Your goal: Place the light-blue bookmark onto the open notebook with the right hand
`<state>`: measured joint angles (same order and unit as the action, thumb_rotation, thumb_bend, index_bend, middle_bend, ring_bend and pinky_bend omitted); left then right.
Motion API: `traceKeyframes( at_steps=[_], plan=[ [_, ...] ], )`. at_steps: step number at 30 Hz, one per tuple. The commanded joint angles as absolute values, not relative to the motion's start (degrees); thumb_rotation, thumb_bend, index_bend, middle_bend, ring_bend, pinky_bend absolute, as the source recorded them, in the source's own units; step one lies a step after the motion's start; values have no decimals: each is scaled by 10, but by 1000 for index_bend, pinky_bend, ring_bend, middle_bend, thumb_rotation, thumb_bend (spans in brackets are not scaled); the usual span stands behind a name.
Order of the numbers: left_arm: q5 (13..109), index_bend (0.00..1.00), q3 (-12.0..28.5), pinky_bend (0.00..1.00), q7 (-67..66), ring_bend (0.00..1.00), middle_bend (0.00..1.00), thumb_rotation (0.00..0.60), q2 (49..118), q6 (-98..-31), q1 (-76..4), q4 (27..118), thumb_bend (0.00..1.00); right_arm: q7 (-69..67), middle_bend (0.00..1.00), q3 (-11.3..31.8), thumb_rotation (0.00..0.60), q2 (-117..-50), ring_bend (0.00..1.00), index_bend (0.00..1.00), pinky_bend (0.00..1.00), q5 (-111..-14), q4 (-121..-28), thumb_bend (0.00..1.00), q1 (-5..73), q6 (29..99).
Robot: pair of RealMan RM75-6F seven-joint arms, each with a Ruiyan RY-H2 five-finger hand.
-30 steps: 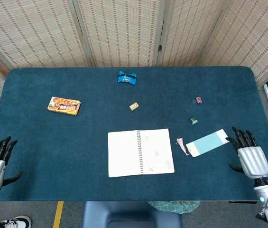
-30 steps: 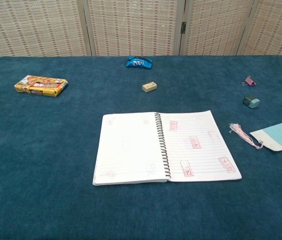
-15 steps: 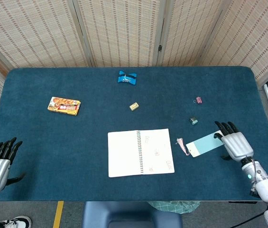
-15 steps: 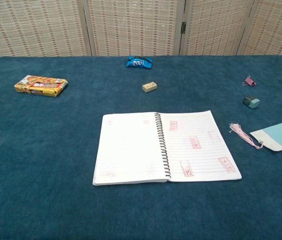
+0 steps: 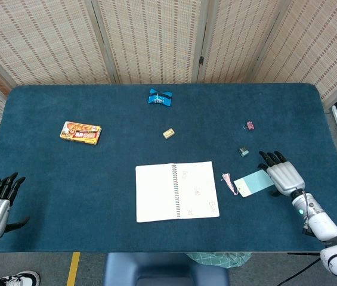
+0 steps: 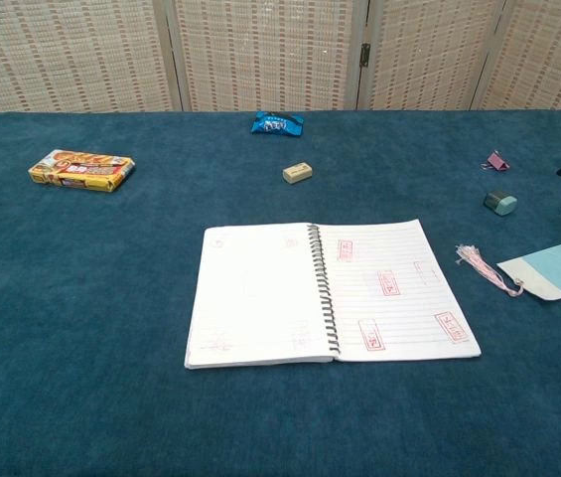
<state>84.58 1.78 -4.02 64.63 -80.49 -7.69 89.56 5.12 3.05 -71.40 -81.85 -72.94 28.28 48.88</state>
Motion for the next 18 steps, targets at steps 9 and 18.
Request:
traceKeyframes(
  at_steps=[9,18],
  plan=[
    [842,123,18,19,-42,0,0,600,647,-803,-78,896,221,18,76,19,600,-749,0,388,0,-823,-677,207,298,477],
    [839,123,19,19,-42,0,0,600,647,-803,-78,895,221,9,56,13,600,-767,0,336,0,-822,-654,214,309,464]
  ],
)
